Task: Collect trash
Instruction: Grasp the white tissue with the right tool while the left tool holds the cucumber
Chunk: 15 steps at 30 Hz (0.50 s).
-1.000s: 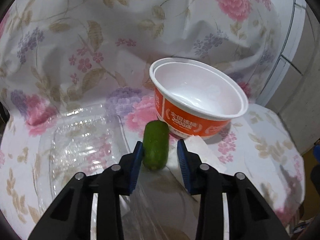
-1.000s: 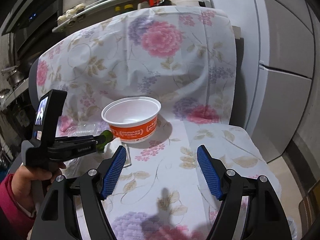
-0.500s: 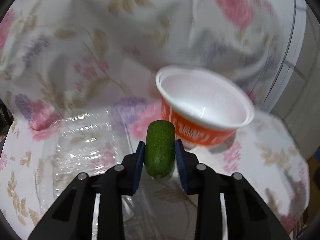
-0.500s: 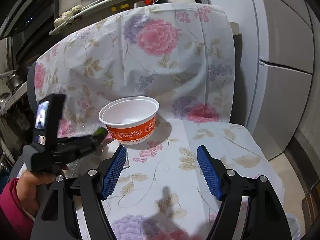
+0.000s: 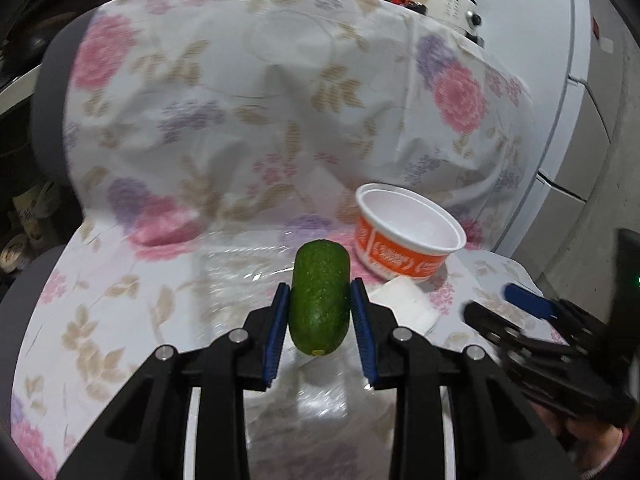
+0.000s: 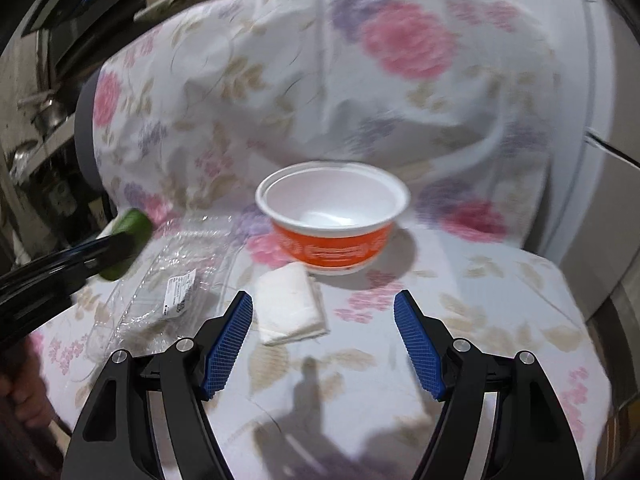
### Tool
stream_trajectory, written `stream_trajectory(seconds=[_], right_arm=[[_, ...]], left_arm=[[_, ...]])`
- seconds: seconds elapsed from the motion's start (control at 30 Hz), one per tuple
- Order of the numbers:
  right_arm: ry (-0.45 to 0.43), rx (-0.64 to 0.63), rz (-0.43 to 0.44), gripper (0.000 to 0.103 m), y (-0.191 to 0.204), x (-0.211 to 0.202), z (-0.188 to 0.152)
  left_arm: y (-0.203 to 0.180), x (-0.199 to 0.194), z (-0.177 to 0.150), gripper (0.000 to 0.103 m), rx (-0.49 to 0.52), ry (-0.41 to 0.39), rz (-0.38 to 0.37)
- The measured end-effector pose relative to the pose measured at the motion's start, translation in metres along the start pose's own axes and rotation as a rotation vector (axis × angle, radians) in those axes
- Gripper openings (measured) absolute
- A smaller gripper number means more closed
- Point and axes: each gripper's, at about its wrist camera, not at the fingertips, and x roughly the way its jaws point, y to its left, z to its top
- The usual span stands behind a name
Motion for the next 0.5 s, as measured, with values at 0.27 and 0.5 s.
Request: stream_trajectory(seconds=[0.27,0.5], right_arm=[[0.126,-0.047,-0.011,0.068,0.020,0.061,0.011],[0.229,-0.073,-0.030,0.068,0.025,0.092,0.010]], left_arm=[[0.025,-0.009,-0.009,0.029,-0.053,-0.005,0.009],[0.033,-0.002,-0.015,0.029,-0.071,0.014,0.005]])
